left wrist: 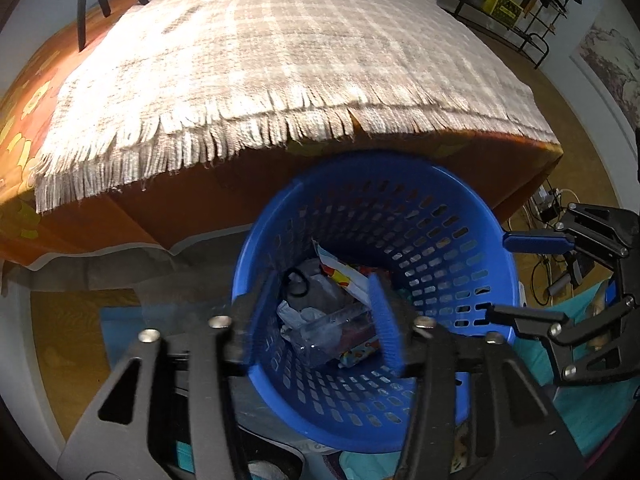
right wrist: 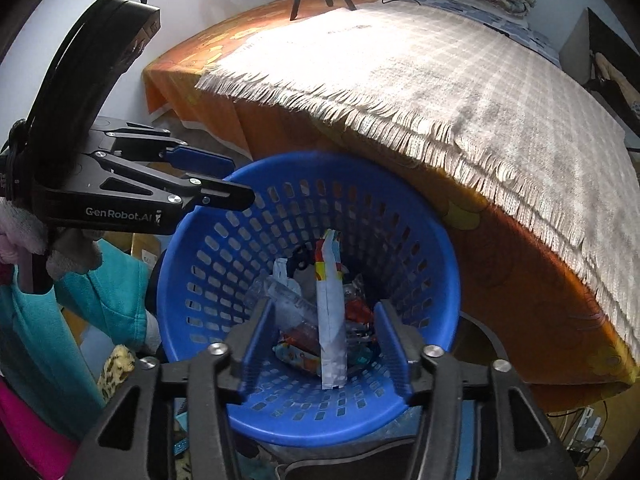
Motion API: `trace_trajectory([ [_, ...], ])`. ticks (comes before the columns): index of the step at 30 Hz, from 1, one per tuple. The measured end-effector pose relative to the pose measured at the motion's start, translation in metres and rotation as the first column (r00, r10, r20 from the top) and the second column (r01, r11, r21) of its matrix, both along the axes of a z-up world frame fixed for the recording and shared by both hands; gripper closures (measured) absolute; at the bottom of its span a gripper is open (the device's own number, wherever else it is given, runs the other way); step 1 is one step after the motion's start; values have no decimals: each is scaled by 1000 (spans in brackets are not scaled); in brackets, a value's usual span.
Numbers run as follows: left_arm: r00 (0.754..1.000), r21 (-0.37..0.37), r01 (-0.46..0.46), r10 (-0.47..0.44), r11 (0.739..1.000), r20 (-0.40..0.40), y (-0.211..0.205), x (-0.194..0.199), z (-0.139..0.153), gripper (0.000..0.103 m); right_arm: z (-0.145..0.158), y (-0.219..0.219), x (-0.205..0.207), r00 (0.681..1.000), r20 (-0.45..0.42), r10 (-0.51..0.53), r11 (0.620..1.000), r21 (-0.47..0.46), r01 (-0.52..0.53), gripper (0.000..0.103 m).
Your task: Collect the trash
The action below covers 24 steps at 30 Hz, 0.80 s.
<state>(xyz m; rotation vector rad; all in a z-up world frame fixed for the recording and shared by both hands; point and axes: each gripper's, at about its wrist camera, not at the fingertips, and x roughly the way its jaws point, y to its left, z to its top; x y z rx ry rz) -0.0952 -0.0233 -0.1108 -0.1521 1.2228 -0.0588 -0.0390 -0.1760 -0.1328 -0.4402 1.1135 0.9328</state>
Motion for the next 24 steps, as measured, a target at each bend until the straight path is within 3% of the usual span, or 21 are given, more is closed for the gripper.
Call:
trace_trajectory([
  [2, 1000, 1, -9, 9, 1000, 4, 3, 0, 2, 45, 1, -1, 0, 1000, 13, -5, 1000, -4, 5, 32],
  [7, 1000, 1, -30, 30, 1000, 2, 11, 0, 5, 45, 5, -2, 0, 999, 37, -15, 1000, -10, 16, 20],
  [11, 999, 4, -41, 41, 999, 7, 17, 0, 10, 34, 9, -4, 2, 998, 51, -25, 1000, -14, 25, 18],
  [24, 993, 17, -89, 87, 996, 74, 23, 22, 47, 34, 35, -10, 25, 982, 151, -112, 993, -4, 114, 9],
])
